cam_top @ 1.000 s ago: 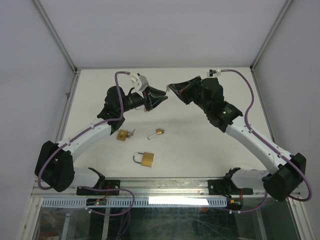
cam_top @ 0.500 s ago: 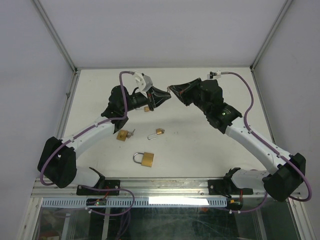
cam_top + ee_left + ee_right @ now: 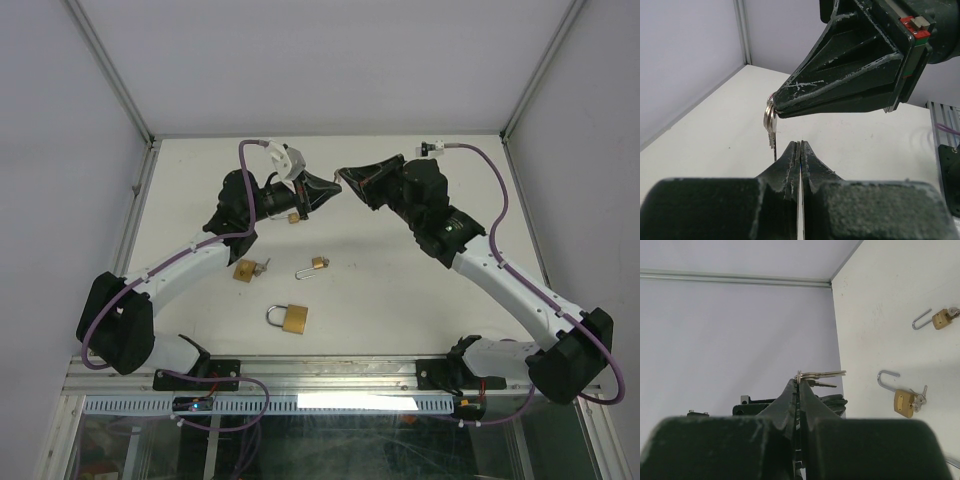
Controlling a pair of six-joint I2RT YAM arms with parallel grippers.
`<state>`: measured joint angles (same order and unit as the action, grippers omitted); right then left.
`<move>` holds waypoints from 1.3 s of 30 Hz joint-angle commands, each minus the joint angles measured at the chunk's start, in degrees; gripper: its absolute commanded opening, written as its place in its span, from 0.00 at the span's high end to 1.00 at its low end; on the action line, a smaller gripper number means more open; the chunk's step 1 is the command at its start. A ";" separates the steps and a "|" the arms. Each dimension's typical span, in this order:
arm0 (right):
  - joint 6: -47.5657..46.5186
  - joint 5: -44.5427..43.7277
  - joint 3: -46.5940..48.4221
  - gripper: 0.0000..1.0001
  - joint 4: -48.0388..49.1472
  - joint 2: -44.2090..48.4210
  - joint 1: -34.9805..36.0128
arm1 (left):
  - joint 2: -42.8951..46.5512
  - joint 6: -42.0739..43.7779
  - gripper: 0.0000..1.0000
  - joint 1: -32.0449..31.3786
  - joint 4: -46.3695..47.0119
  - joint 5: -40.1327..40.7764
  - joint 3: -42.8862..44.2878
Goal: Unlock with the key
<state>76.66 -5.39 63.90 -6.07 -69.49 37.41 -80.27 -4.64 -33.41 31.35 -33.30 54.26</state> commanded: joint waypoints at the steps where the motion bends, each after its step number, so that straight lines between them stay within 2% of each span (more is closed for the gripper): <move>1: 1.04 -1.40 0.16 1.00 3.75 1.95 0.36 | 0.03 -1.17 1.00 -0.48 2.22 0.17 1.76; 11: 1.69 -1.45 -0.35 1.00 4.89 1.88 0.25 | 0.98 -1.55 1.00 -0.41 3.27 0.35 0.66; 13: 1.21 -1.39 -0.13 1.00 5.14 1.83 0.22 | 2.04 0.11 0.86 -0.31 3.44 0.12 -0.75; 18: -0.05 -0.74 -0.31 1.00 6.27 2.04 0.25 | 3.99 5.69 0.70 1.47 8.47 -4.47 -5.88; 24: -0.81 -0.41 -0.95 1.00 7.84 2.36 0.27 | 4.24 11.36 0.71 2.23 9.55 -5.70 -5.80; 26: -0.89 -0.35 -1.14 1.00 8.36 2.33 0.23 | 3.69 10.35 0.71 2.15 10.57 -6.86 -5.00; 29: -1.04 0.08 -1.14 1.00 8.90 2.20 0.25 | 2.29 5.99 0.71 2.18 11.85 -3.68 -3.82; 34: -1.27 -0.08 -1.36 1.00 8.86 2.51 0.24 | 1.68 7.79 0.67 2.12 12.19 -1.37 -3.26; 39: -1.29 -0.12 -1.58 1.00 9.22 2.73 0.26 | -0.68 6.83 0.69 2.12 11.35 1.87 -0.53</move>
<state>76.40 -5.10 62.15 -0.95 -69.14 37.39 -79.48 2.33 -31.77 39.59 -34.59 49.71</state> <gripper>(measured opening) 0.009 0.318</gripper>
